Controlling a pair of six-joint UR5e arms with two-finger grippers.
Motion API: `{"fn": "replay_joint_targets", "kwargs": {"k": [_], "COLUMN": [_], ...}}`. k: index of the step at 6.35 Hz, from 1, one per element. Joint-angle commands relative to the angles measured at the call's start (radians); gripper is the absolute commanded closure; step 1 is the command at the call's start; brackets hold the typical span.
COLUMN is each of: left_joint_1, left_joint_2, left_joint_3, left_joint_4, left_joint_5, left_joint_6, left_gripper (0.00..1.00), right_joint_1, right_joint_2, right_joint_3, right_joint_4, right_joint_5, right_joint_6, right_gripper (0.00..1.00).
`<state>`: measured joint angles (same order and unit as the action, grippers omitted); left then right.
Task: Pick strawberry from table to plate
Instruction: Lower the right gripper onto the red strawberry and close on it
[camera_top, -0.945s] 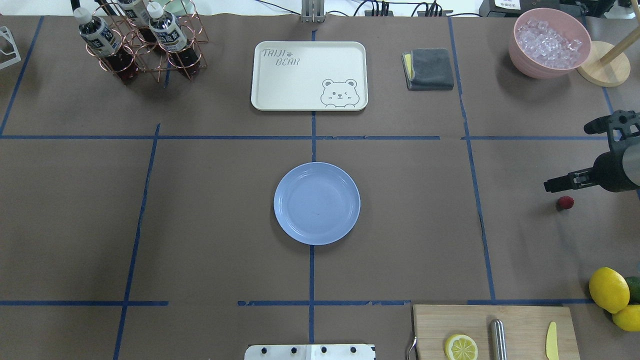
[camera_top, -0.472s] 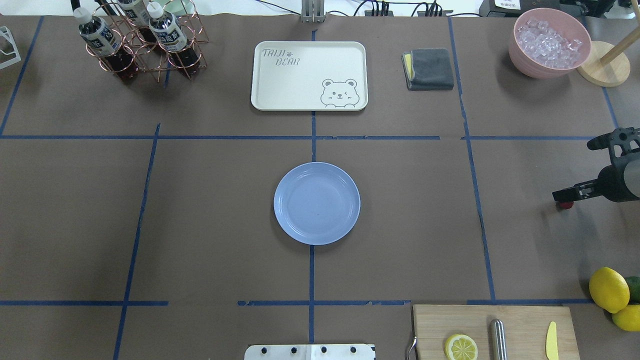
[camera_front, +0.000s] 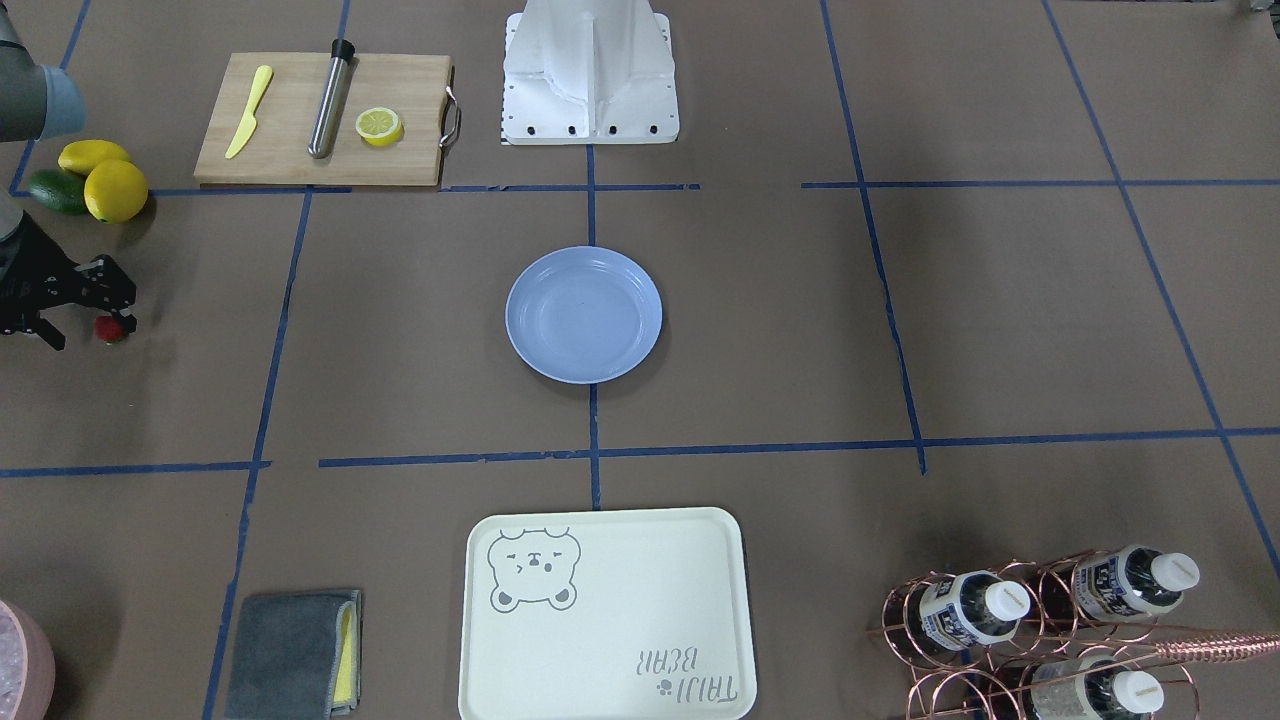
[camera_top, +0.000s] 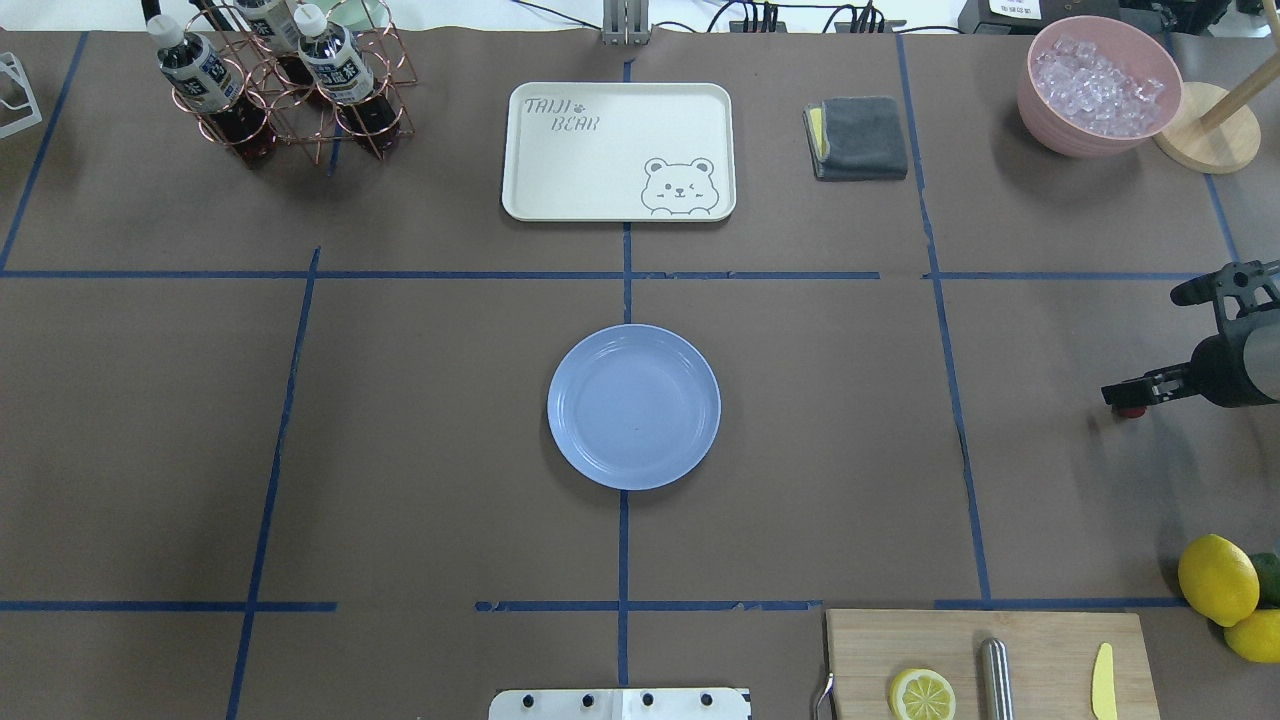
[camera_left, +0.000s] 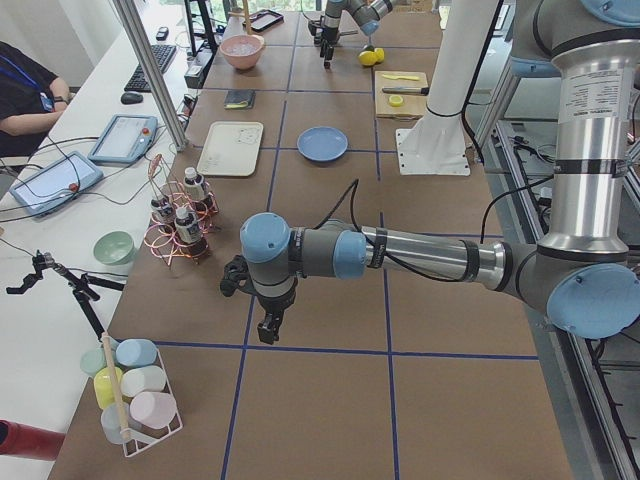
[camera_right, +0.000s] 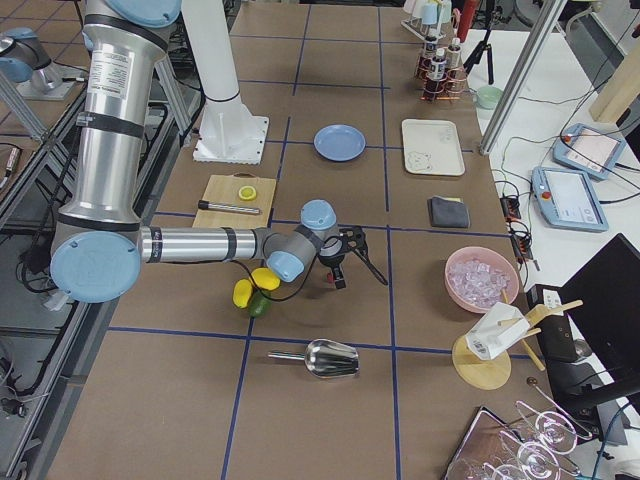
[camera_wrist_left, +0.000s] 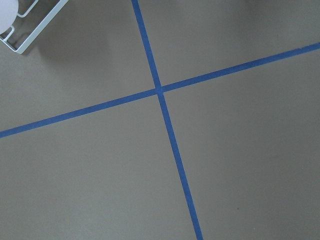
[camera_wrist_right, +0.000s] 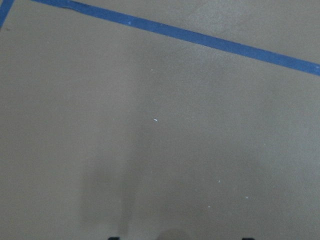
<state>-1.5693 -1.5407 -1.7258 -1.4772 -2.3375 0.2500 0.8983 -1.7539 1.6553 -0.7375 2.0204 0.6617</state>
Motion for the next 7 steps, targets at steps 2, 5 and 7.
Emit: {"fn": "replay_joint_targets", "kwargs": {"k": [2,5,7], "left_joint_1": [0.000,0.000,0.002], "left_joint_2": [-0.001,-0.009,-0.021], "left_joint_3": [0.000,-0.003,0.005], "left_joint_4": [0.000,0.000,0.000], "left_joint_5": [0.000,0.000,0.000], "left_joint_6": [0.000,0.000,-0.002], "left_gripper": [0.00,0.00,0.00], "right_joint_1": [-0.016,-0.016,-0.016], "right_joint_2": [-0.001,-0.001,-0.001], "right_joint_3": [0.000,-0.002,-0.002], "right_joint_4": [0.001,0.001,0.000], "right_joint_5": [0.000,0.001,0.004], "right_joint_6": [-0.001,0.001,-0.001], "right_gripper": [0.15,0.45,0.58]}}
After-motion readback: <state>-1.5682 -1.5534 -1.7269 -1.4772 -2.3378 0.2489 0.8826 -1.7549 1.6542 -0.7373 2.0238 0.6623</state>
